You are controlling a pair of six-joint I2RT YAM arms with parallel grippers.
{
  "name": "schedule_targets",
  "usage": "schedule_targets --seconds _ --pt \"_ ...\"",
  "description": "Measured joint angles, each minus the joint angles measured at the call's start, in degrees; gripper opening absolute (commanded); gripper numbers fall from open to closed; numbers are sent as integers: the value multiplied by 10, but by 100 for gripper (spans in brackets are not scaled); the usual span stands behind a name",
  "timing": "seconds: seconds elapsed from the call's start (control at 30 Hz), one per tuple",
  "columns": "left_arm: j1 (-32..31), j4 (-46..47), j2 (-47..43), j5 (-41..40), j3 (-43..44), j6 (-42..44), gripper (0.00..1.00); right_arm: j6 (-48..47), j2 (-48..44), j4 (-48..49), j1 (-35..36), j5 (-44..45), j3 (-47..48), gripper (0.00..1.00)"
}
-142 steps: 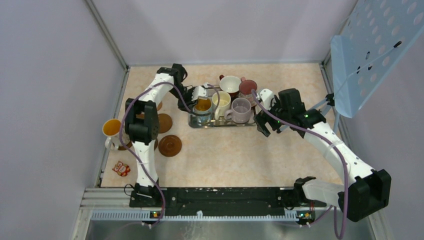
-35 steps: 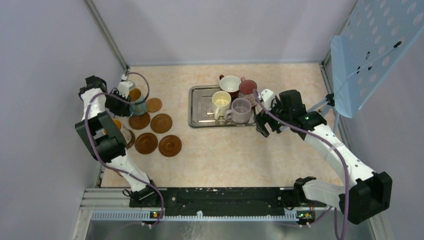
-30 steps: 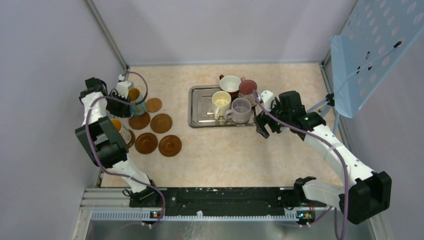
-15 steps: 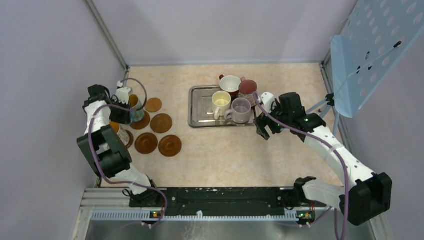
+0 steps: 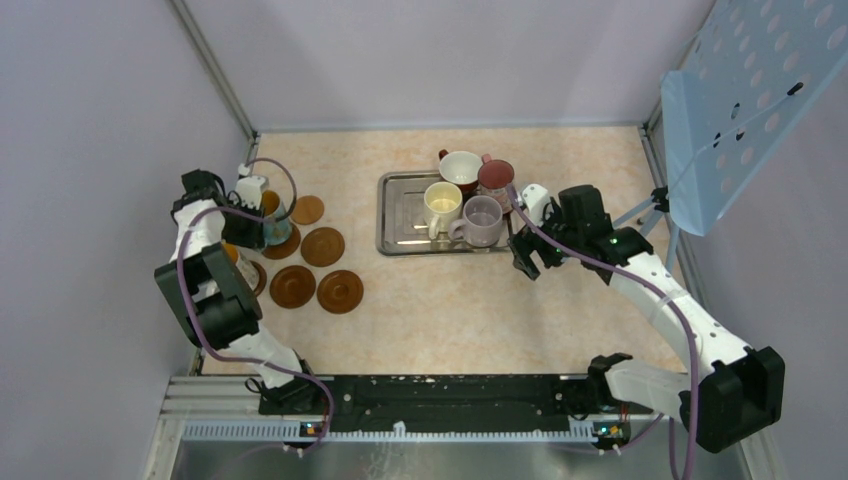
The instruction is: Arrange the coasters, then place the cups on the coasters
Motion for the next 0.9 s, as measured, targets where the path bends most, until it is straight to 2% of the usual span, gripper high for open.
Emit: schedule_targets --seconds 0.27,0.57,0.8,0.9 --pt "-1 2 15 -17 0 0 0 0 0 0 0 0 0 85" --pt "-10 1 22 -26 1 0 24 0 0 0 0 0 0 85" --pt "-13 -1 22 -28 9 0 50 0 0 0 0 0 0 85" --pt "-14 0 22 -29 15 2 55 0 0 1 0 0 0 85"
